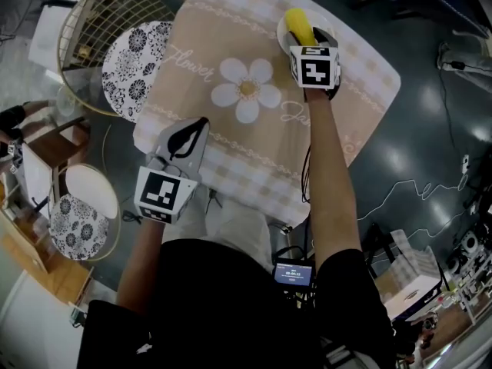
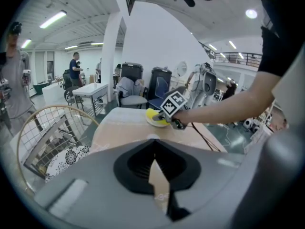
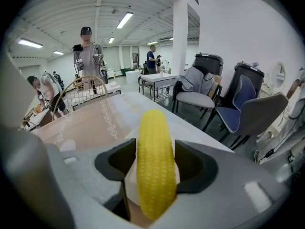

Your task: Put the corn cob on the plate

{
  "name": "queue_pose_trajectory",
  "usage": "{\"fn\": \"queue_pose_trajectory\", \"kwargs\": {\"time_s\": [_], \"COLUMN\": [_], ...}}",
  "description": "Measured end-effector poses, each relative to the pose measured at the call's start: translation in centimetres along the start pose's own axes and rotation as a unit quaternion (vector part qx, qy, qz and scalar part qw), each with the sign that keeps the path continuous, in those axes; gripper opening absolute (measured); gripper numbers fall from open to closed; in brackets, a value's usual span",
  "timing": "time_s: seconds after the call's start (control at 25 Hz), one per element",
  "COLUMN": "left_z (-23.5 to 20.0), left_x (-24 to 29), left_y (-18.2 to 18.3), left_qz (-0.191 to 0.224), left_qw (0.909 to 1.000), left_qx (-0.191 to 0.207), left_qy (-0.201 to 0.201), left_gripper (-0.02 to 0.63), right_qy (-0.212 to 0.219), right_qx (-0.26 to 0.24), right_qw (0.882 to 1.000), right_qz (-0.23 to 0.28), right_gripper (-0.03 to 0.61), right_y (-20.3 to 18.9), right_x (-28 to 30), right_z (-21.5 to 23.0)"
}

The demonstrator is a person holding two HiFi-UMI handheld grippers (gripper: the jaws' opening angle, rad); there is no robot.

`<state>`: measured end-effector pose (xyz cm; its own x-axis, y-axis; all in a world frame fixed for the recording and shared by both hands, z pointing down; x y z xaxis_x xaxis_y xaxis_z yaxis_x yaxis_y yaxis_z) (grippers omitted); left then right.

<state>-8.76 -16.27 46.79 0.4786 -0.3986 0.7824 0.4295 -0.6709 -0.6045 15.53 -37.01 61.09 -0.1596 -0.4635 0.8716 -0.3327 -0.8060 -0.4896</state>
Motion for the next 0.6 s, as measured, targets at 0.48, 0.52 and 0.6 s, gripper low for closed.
{"fn": "queue_pose_trajectory", "kwargs": {"time_s": [0.48,0.52,0.6], "left_z": [1.7,1.8,2.1], "left_x": [-1.4,-1.5,-1.7], "left_y": [1.4,1.5,1.6], "left_qz": [0.024,0.027,0.033], "left_qw": [0.9994,0.9993,0.9991], "left_qx": [0.022,0.024,0.027], "left_qy": [-0.007,-0.008,-0.010], "left_gripper": [0.005,0.005,0.005], "right_qy": [0.000,-0.001,-0.003], "right_qx": [0.035,0.041,0.047], "right_qw": [0.998,0.998,0.997], "right_qz": [0.048,0.055,0.068], "right_gripper": [0.204,0.193,0.176], "right_y": [0.4,0.4,0.3], "right_x": [-5.0,-5.7,-7.1], "right_z": [-0.5,-0.6,-0.8]}}
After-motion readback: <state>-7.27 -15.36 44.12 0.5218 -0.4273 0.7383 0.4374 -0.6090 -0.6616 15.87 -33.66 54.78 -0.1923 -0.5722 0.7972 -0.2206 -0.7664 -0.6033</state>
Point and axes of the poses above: the fingertips, and each gripper's own axes: x forward along the fingers, z to its right, y out of its top, the point moved 6 cm from there along -x, backward along the fingers, and after that the axes turned 12 degrees about -z, right-handed, at the moved point
